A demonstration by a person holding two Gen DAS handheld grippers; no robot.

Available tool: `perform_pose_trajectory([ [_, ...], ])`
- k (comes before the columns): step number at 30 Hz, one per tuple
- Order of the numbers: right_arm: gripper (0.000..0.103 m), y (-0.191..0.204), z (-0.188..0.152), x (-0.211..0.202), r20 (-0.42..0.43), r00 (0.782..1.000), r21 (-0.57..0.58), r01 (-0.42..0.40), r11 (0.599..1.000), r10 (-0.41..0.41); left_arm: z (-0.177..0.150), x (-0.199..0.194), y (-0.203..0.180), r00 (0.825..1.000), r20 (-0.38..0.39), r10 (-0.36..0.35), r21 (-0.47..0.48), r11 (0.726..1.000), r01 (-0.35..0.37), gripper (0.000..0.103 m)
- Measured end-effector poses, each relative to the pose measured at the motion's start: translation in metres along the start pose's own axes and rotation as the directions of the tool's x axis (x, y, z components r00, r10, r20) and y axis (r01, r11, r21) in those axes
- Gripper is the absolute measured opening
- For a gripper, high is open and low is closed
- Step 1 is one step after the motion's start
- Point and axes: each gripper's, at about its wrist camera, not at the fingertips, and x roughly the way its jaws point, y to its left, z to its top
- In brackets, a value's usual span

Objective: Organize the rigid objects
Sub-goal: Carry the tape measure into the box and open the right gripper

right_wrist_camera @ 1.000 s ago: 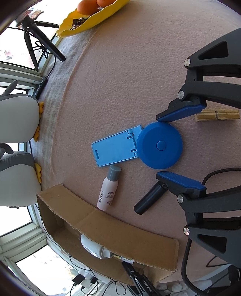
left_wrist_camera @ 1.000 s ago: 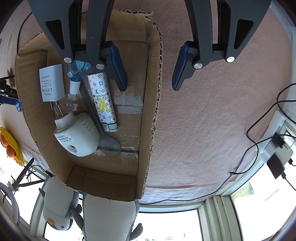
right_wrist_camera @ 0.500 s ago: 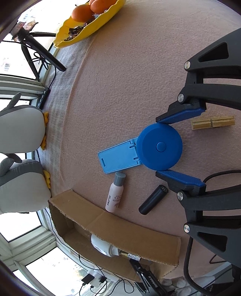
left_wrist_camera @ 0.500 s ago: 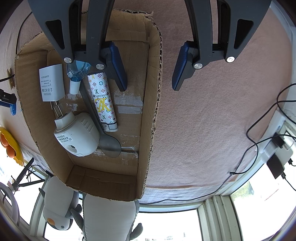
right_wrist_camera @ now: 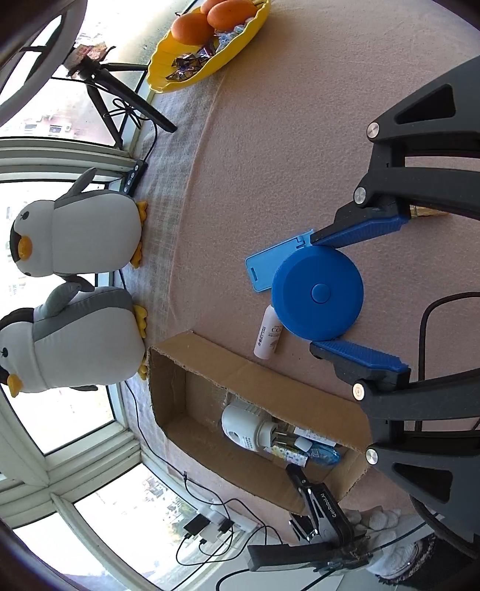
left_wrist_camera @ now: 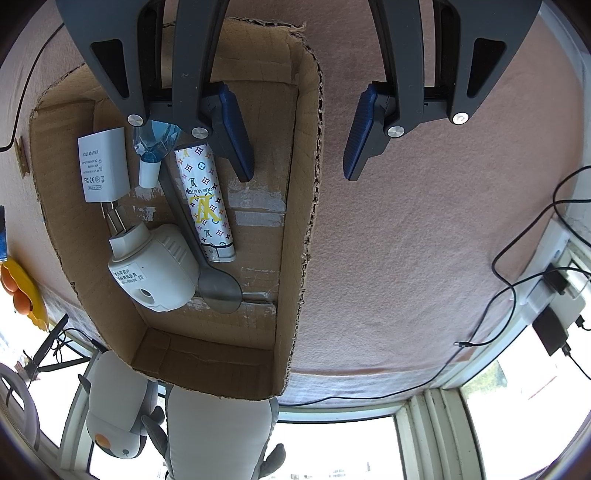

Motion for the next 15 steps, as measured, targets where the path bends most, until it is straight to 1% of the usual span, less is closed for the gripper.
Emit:
perform_pose_trajectory([
  [8, 0.046, 0.070, 0.004, 0.001, 0.001, 0.997, -0.129, -0.077, 0.989, 0.078, 0.000, 0.000, 0.000, 1.000, 0.000, 0.001, 0.000, 1.000, -0.001, 0.051],
  [15, 0.046, 0.104, 0.002, 0.014, -0.022, 0.994, -0.184, -0.110, 0.977, 0.108, 0.000, 0.000, 0.000, 1.000, 0.000, 0.001, 0.001, 1.000, -0.001, 0.051],
])
